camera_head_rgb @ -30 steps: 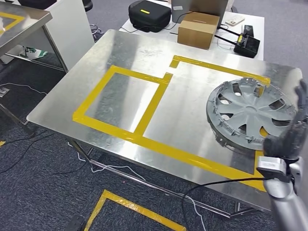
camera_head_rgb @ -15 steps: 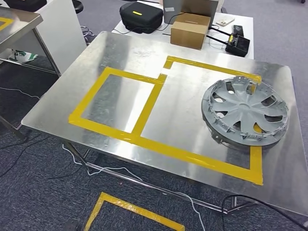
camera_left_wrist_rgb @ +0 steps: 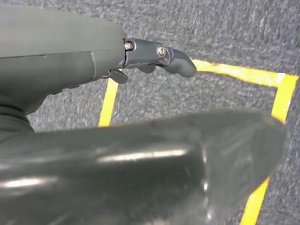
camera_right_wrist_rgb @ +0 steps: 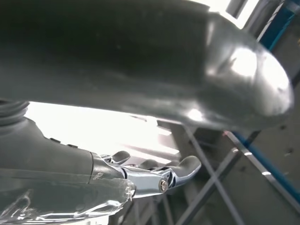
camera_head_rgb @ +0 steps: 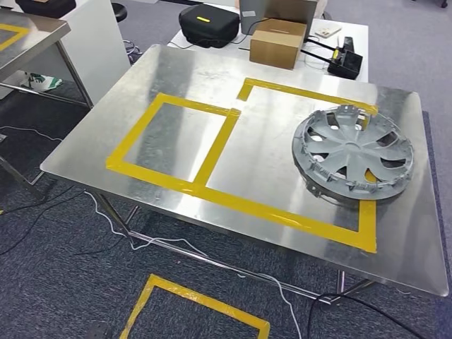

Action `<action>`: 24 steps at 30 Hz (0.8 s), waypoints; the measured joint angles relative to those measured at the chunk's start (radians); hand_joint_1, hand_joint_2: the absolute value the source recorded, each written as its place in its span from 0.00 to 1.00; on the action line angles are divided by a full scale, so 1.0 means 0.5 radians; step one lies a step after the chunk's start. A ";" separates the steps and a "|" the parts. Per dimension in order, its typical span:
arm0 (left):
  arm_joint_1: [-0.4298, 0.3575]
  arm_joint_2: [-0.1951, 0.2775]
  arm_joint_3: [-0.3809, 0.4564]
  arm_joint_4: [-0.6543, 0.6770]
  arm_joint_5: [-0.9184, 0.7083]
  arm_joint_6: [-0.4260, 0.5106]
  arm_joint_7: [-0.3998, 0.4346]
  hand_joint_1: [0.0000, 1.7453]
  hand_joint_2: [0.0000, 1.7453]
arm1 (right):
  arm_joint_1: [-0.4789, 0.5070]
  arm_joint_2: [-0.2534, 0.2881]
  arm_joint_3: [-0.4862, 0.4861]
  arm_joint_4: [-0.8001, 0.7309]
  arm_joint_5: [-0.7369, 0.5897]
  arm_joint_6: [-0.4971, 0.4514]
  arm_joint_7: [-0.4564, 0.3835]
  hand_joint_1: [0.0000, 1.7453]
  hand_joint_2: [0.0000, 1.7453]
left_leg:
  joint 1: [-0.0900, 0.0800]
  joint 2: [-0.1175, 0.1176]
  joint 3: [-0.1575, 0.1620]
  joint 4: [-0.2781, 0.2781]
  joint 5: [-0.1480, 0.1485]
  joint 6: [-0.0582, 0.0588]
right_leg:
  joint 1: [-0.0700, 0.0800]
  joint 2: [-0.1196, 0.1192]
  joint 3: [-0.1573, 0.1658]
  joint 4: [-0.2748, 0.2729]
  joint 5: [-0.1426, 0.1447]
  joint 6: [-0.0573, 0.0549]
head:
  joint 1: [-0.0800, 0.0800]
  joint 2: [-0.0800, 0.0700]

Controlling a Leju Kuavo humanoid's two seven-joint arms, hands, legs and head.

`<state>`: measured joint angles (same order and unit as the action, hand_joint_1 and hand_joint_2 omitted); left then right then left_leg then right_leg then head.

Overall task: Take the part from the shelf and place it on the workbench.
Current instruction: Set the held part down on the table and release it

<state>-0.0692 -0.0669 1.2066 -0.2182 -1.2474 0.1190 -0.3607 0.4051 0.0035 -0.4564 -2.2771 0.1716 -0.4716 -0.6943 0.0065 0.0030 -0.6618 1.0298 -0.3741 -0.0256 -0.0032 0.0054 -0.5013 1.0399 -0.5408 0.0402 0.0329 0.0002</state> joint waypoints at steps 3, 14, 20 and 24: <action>0.008 -0.004 0.010 0.000 0.009 0.001 0.000 0.00 0.00 | -0.027 0.123 -0.204 0.041 0.000 0.210 0.000 0.00 0.00 | 0.004 -0.001 -0.032 0.051 -0.097 -0.034 | -0.009 -0.003 -0.044 -0.011 0.058 -0.045 | -0.006 0.000; 0.003 -0.021 0.040 0.001 0.046 0.016 0.000 0.00 0.00 | -0.131 0.436 -0.776 0.300 0.118 0.418 0.000 0.00 0.50 | 0.012 -0.016 0.360 -0.050 -0.302 -0.035 | -0.012 -0.001 -0.272 -0.002 0.273 0.002 | -0.026 0.000; 0.010 -0.030 0.076 0.001 0.082 0.028 0.002 0.00 0.00 | -0.262 0.506 -1.085 0.748 0.463 0.891 0.076 0.00 0.00 | 0.000 0.027 0.293 -0.083 -0.219 0.068 | -0.020 0.002 -0.369 0.203 0.103 0.053 | -0.002 -0.001; 0.015 -0.036 0.107 0.001 0.103 0.022 0.007 0.00 0.00 | -0.465 0.407 -1.520 1.529 1.256 0.984 0.296 0.00 0.00 | -0.017 0.058 0.193 -0.077 -0.143 0.085 | -0.015 -0.001 -0.359 0.488 -0.091 0.055 | 0.007 0.000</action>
<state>-0.0616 -0.0851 1.2599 -0.2178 -1.1958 0.1302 -0.3573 0.1727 0.2072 -1.2164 -1.5126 0.7996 0.0203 -0.5463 -0.0019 0.0320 -0.5653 0.9914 -0.4455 0.0167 -0.0109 0.0050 -0.6808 1.2837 -0.5862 0.0679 0.0365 0.0000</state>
